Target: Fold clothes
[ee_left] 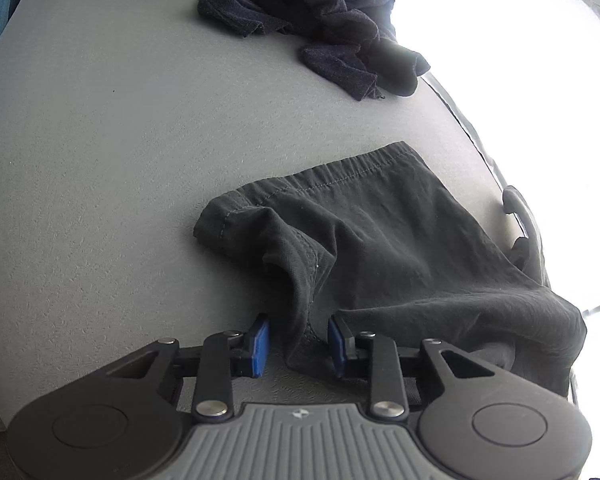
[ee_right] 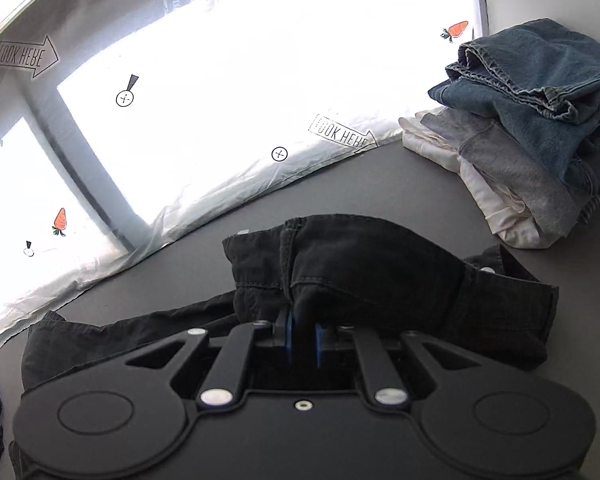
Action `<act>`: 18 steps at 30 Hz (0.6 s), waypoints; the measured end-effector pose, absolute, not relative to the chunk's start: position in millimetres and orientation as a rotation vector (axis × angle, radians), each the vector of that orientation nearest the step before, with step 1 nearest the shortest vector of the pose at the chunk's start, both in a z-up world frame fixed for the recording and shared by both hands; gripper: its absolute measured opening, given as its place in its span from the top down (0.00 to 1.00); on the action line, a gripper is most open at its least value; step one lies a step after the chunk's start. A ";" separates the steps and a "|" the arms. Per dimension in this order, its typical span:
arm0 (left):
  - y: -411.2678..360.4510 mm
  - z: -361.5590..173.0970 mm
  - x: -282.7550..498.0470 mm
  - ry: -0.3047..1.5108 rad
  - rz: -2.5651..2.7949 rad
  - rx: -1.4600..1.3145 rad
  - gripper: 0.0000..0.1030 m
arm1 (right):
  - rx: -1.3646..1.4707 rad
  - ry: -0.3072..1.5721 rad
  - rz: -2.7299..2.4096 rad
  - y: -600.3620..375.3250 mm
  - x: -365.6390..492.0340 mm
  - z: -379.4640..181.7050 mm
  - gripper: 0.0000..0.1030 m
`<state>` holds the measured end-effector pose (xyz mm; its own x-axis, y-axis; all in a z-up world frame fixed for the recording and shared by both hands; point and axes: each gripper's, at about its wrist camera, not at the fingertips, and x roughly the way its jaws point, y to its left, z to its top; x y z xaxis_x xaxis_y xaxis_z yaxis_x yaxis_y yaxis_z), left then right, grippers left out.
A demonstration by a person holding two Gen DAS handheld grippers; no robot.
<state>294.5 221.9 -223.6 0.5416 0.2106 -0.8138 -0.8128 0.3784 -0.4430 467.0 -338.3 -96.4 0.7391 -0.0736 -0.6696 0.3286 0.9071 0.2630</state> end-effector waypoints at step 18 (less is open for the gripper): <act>249.2 -220.3 323.0 0.856 0.630 -0.954 0.51 | 1.084 0.544 -0.480 -435.1 336.5 -192.3 0.54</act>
